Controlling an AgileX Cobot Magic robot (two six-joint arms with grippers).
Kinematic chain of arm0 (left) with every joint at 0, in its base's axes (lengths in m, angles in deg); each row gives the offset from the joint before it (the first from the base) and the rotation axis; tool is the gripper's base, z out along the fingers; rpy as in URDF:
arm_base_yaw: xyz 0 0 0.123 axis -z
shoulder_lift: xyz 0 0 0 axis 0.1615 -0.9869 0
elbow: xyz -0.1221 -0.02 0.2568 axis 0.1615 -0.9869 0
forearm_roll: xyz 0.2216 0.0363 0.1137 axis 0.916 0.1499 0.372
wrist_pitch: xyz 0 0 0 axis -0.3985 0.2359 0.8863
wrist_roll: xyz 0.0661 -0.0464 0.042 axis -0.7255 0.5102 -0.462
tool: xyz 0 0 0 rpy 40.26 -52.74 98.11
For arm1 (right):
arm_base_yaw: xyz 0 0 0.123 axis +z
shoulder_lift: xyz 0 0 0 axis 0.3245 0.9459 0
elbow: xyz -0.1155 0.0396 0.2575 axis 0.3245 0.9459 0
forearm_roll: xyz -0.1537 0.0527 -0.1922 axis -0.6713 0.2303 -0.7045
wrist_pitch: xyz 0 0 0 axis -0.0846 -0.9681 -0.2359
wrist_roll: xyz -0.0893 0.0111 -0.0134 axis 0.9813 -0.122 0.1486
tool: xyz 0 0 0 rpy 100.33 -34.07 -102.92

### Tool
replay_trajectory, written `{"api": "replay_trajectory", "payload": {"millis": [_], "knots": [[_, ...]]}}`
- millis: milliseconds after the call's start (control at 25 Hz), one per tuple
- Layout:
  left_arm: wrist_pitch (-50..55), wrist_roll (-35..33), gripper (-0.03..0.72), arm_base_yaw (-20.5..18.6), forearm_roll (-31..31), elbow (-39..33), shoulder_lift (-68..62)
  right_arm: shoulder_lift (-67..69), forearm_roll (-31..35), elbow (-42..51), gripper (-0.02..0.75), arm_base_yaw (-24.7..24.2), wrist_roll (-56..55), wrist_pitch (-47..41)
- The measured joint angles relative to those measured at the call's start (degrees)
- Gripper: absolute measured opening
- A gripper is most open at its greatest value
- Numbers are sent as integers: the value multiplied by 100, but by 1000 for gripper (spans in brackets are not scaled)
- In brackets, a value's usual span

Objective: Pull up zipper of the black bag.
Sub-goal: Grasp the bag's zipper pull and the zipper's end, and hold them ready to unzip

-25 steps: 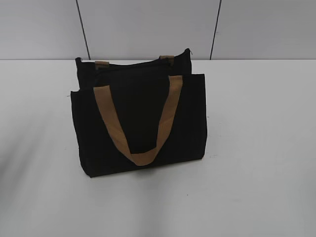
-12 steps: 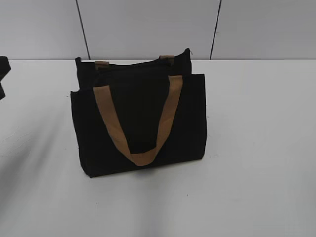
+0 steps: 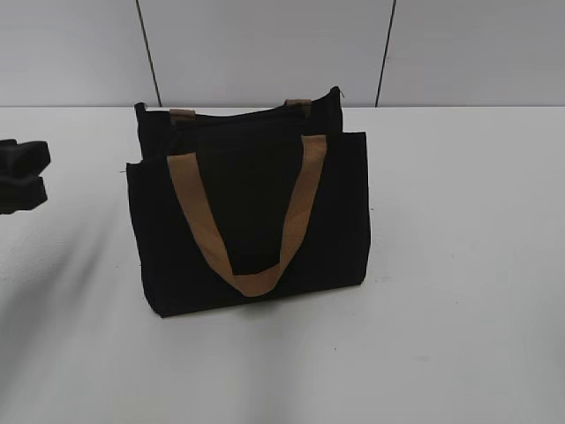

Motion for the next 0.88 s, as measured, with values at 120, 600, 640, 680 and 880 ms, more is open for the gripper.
{"api": "replay_trajectory", "payload": {"millis": [120, 600, 640, 680, 880], "knots": [[-225, 270, 272, 0, 94, 0, -458, 0, 0, 0, 485, 0, 0, 0], [-2716, 1647, 271, 0, 1680, -879, -1848, 0, 0, 0, 485, 0, 0, 0], [-2813, 1662, 271, 0, 1740, -952, -1966, 0, 0, 0, 485, 0, 0, 0], [-2896, 1667, 271, 0, 1812, -995, -2058, 0, 0, 0, 485, 0, 0, 0], [-3559, 1667, 270, 0, 2302, -1026, -2709, 0, 0, 0, 485, 0, 0, 0]]}}
